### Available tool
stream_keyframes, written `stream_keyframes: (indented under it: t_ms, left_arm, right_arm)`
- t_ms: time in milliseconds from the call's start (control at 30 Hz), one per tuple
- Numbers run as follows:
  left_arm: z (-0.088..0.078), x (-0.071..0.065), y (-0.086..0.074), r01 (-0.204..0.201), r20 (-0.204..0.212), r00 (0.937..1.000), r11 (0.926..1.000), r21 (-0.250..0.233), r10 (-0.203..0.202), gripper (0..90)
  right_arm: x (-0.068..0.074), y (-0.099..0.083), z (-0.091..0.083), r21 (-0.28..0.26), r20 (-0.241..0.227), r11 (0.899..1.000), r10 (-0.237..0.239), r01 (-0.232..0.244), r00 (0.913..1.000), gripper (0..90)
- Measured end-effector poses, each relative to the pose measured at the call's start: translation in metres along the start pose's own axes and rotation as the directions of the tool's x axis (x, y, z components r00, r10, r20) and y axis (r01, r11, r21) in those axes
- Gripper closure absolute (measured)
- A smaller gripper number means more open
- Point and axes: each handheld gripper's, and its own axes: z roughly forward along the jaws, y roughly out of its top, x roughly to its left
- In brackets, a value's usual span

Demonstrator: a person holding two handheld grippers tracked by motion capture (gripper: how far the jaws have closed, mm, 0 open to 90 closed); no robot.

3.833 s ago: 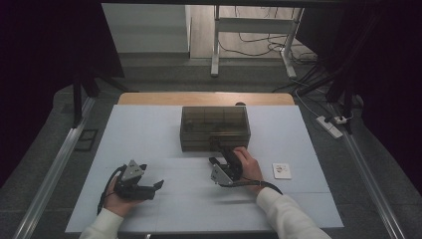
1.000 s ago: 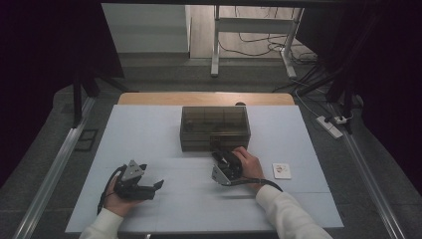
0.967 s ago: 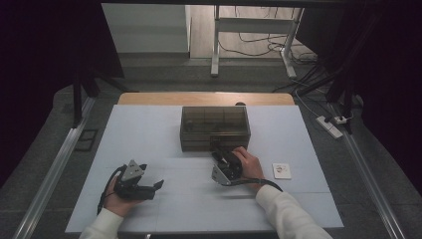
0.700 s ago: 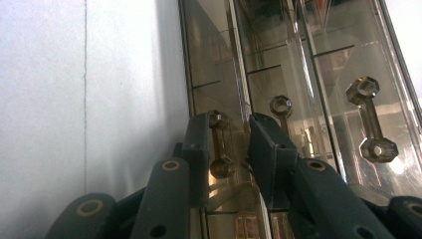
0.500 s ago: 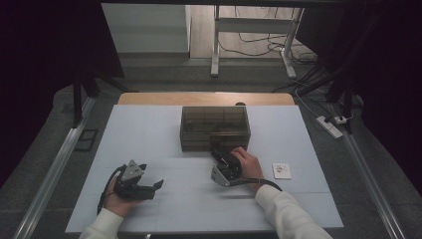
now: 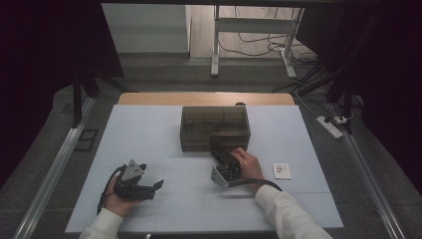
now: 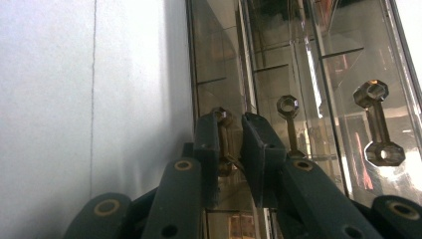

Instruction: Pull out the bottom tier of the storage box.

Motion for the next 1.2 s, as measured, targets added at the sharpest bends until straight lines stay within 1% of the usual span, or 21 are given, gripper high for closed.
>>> stream_keyframes:
  t_ms: [300,367,400,433,467,633,667,700,767,933,1000,1100,1133,1200]
  left_arm:
    - [0.0,-0.0001,0.0,-0.001,0.0,1.0,1.0,0.0,0.001,13.8]
    - [-0.0001,-0.0001,0.0001,-0.001,-0.001,1.0,1.0,0.0,0.001,13.8]
    - [-0.0001,-0.0002,0.0001,-0.002,-0.001,1.0,1.0,-0.001,0.002,13.8]
    - [-0.0003,-0.0003,0.0001,-0.002,-0.001,1.0,1.0,-0.002,0.002,13.8]
    - [-0.0004,-0.0002,0.0001,-0.003,-0.001,1.0,1.0,-0.002,0.003,13.8]
    - [-0.0003,-0.0001,0.0001,-0.002,0.0,1.0,1.0,-0.002,0.002,13.8]
    - [-0.0003,0.0,0.0001,-0.002,0.0,1.0,1.0,-0.001,0.002,13.8]
    - [-0.0003,0.0,0.0,-0.001,0.0,1.0,1.0,-0.001,0.001,13.8]
    - [-0.0004,0.0001,0.0,-0.001,0.0,1.0,1.0,-0.002,0.001,13.8]
    - [-0.0005,0.0,0.0,-0.002,-0.001,1.0,1.0,-0.002,0.002,13.8]
    - [-0.0005,0.0,0.0,-0.001,-0.001,1.0,1.0,-0.002,0.001,13.8]
    - [-0.0005,0.0002,-0.0001,0.0,-0.001,1.0,1.0,-0.002,0.0,13.8]
    - [-0.0004,0.0002,-0.0001,0.001,-0.001,1.0,1.0,-0.001,-0.001,13.8]
    - [-0.0004,0.0002,-0.0001,0.0,-0.001,1.0,1.0,-0.002,0.0,13.8]
  right_arm:
    - [-0.0001,-0.0009,-0.0001,-0.007,0.0,1.0,0.0,0.0,1.0,76.7]
    - [-0.0001,-0.0013,0.0003,-0.014,-0.001,1.0,0.006,-0.006,1.0,76.7]
    - [0.0006,-0.0019,0.0012,-0.031,0.006,0.999,0.013,-0.013,0.9999,76.7]
    - [0.0006,-0.0021,0.0012,-0.033,0.006,0.999,0.013,-0.013,0.9999,76.7]
    - [-0.0001,-0.0018,0.0001,-0.018,0.0,1.0,0.007,-0.007,1.0,76.7]
    - [0.0002,-0.0027,0.0002,-0.025,0.002,1.0,0.006,-0.006,1.0,76.7]
    - [0.0007,-0.0033,0.0009,-0.039,0.007,0.999,0.011,-0.011,0.9999,76.9]
    - [0.0002,-0.0033,0.0001,-0.029,0.005,1.0,0.003,-0.003,1.0,77.5]
    - [0.0006,-0.0038,0.0004,-0.036,0.006,0.999,0.007,-0.007,1.0,77.5]
    - [0.001,-0.0043,0.0006,-0.038,0.006,0.999,0.0,0.0,1.0,77.6]
    - [0.0018,-0.005,0.0016,-0.056,0.014,0.998,0.007,-0.006,0.9999,77.6]
    - [0.0015,-0.0055,0.0007,-0.048,0.008,0.999,-0.002,0.002,1.0,77.6]
    - [0.0012,-0.0055,-0.0002,-0.036,0.007,0.999,-0.009,0.009,0.9999,77.6]
    - [0.0015,-0.0059,0.0,-0.04,0.007,0.999,-0.009,0.009,0.9999,77.6]
